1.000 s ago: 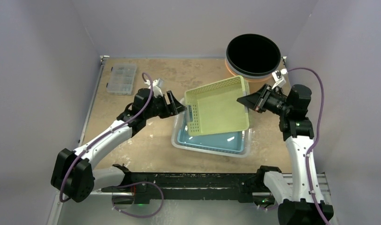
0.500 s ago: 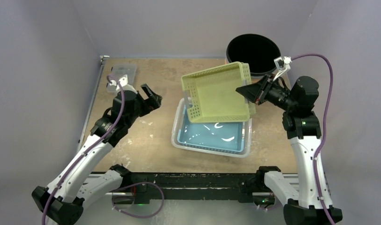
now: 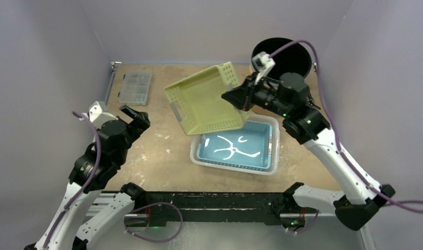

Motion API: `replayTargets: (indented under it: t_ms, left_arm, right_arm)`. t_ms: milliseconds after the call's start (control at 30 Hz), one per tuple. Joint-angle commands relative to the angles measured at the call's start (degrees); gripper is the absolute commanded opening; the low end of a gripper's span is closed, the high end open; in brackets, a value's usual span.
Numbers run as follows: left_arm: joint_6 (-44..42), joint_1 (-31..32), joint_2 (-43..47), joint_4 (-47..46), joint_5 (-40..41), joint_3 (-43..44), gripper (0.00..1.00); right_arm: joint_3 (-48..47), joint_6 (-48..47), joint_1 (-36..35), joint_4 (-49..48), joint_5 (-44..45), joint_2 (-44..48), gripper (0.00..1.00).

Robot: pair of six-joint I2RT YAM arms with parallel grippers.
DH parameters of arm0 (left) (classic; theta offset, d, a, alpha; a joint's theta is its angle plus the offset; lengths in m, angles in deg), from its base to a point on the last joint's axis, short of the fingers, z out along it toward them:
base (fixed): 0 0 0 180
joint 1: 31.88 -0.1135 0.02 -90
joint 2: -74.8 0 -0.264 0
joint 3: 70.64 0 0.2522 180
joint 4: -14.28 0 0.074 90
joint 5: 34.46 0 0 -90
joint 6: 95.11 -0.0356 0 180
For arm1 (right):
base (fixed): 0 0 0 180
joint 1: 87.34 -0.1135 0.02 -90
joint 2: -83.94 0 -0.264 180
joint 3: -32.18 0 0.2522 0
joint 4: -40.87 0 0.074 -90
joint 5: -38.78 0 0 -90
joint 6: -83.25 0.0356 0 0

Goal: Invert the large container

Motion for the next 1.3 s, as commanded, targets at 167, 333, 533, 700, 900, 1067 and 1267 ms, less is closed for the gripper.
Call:
replayTargets:
  t_ms: [167, 333, 533, 700, 900, 1067, 1267]
  left_arm:
    - [2.83, -0.26, 1.76, 14.52, 10.46, 13.01, 0.94]
    - [4.35, -0.26, 1.54, 20.90, 14.45, 18.52, 0.94]
    - [4.37, -0.26, 1.54, 23.77, 15.91, 21.56, 0.94]
    - [4.21, -0.26, 0.96, 24.30, 15.35, 22.75, 0.95]
    - [3.90, -0.24, 1.53, 25.28, 15.00, 23.13, 0.94]
    - [3.71, -0.28, 1.56, 25.49, 15.04, 23.28, 0.94]
    - [3.58, -0.30, 1.22, 25.32, 14.63, 22.52, 0.94]
  right_arm:
    - [-10.71, -20.91, -25.47, -9.46, 36.38, -15.42, 0.00]
    - [-9.75, -29.86, -31.96, -17.16, 44.18, -22.13, 0.00]
    - [-5.52, -40.33, -39.82, -25.73, 54.41, -28.22, 0.00]
    - [-2.24, -46.09, -43.87, -29.64, 56.90, -32.42, 0.00]
    - [-1.13, -45.42, -47.79, -27.06, 54.68, -37.73, 0.00]
    - [-0.32, -43.14, -50.94, -26.38, 51.47, -41.67, 0.00]
    - [-3.41, -41.30, -51.68, -24.69, 49.69, -48.47, 0.00]
